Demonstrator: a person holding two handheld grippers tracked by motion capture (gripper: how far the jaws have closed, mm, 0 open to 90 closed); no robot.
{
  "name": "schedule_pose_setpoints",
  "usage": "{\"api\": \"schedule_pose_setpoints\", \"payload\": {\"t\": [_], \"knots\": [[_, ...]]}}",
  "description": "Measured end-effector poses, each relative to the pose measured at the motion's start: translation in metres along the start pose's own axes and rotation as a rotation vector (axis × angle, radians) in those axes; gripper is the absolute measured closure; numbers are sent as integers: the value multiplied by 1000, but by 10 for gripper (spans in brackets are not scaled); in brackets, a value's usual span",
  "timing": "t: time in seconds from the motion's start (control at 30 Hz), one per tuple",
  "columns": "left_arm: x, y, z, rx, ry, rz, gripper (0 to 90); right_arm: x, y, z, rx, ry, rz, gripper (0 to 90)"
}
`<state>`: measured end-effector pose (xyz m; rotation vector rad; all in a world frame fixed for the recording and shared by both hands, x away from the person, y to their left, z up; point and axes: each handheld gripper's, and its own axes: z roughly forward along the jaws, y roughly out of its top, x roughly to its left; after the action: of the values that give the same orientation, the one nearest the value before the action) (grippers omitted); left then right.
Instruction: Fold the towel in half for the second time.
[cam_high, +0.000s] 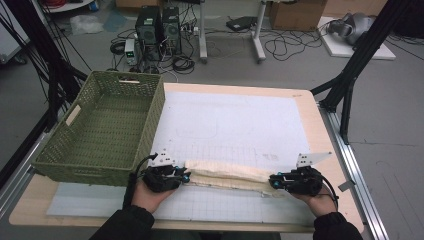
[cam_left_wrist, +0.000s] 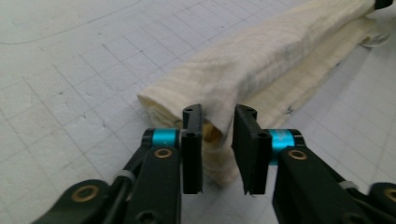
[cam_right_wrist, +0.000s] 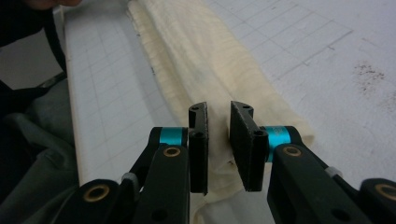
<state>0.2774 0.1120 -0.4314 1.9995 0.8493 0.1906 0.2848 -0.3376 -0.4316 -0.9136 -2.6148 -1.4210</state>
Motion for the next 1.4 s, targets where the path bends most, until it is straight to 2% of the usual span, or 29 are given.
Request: {"api": "schedule_pose_setpoints", "payload": {"t": [0.03,0.1,0.23,0.3,0.4,0.5,0.57,0.63,0.73,0.9,0.97,1.0,1.07,1.13,1.17,1.23,1.3,1.4], "knots": [[0,1,-2,-7,-7,4,680,0,-1,-1,1,-4,-4,771],[0,6,-5,-24,-34,-25,615,-1,-2,-1,-3,-7,3,771],[-5,17,-10,-45,-66,-9,546,-1,-4,1,20,10,1,768],[-7,22,-8,-41,-61,8,550,-1,-5,2,31,18,3,762],[-4,24,0,-6,-54,16,626,-1,-5,-2,30,29,12,720],[-2,21,12,47,-70,9,806,-2,3,-8,-23,17,8,702],[-4,17,18,82,-80,16,852,-1,11,-8,-49,18,7,702],[-5,13,22,112,-85,19,862,1,18,0,-43,5,-12,702],[-4,9,24,138,-90,29,862,2,22,16,10,5,-34,707],[2,6,20,133,-75,25,845,7,8,27,124,-3,-60,745],[2,5,19,127,-85,23,803,9,2,25,106,-6,-59,744],[1,5,19,122,-91,18,753,9,2,23,102,-13,-62,737],[-1,5,19,126,-92,33,688,11,2,20,96,-24,-83,711],[-3,5,19,127,-85,45,662,12,1,21,102,-32,-100,709],[-4,5,20,129,-76,50,667,13,1,22,109,-39,-109,709],[-5,4,21,130,-57,72,783,15,1,24,117,-55,-132,747],[-4,5,22,129,-58,60,865,15,2,24,120,-53,-138,826],[-3,9,19,107,-48,55,880,16,4,22,114,-56,-143,862]]}}
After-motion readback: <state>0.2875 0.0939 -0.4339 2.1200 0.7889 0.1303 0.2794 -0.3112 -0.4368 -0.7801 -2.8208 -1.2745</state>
